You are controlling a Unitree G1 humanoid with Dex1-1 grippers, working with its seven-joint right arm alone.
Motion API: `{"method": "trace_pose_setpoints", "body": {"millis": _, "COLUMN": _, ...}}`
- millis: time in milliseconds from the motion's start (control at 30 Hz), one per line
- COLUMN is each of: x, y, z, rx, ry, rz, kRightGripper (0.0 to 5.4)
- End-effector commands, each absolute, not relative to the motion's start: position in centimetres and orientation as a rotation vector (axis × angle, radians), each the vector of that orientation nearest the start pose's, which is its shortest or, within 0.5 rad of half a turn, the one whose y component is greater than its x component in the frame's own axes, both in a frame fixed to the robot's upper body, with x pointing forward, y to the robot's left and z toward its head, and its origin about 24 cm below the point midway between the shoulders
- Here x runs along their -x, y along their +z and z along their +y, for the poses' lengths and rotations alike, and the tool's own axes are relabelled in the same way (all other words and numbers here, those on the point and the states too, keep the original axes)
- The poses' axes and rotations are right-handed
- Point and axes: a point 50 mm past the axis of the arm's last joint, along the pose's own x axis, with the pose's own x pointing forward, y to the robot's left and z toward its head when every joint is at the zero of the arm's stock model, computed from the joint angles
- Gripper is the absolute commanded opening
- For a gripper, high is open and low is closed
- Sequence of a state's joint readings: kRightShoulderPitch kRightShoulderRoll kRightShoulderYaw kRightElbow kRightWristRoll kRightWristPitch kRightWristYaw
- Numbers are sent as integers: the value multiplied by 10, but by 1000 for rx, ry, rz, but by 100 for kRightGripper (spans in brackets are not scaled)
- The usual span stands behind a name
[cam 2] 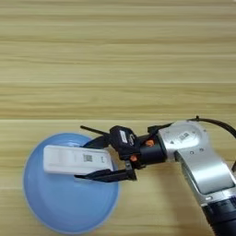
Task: Move the objects on the table
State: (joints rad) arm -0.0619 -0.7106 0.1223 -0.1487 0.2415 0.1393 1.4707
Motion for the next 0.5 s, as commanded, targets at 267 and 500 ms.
{"method": "trace_pose_setpoints", "body": {"millis": 267, "x": -207, "y": 89, "z": -205, "rx": 502, "ry": 1590, "rz": 388, "kRightGripper": 291}}
{"method": "trace_pose_setpoints", "body": {"millis": 500, "x": -198, "y": 88, "z": -204, "rx": 530, "ry": 1653, "rz": 398, "kRightGripper": 291}}
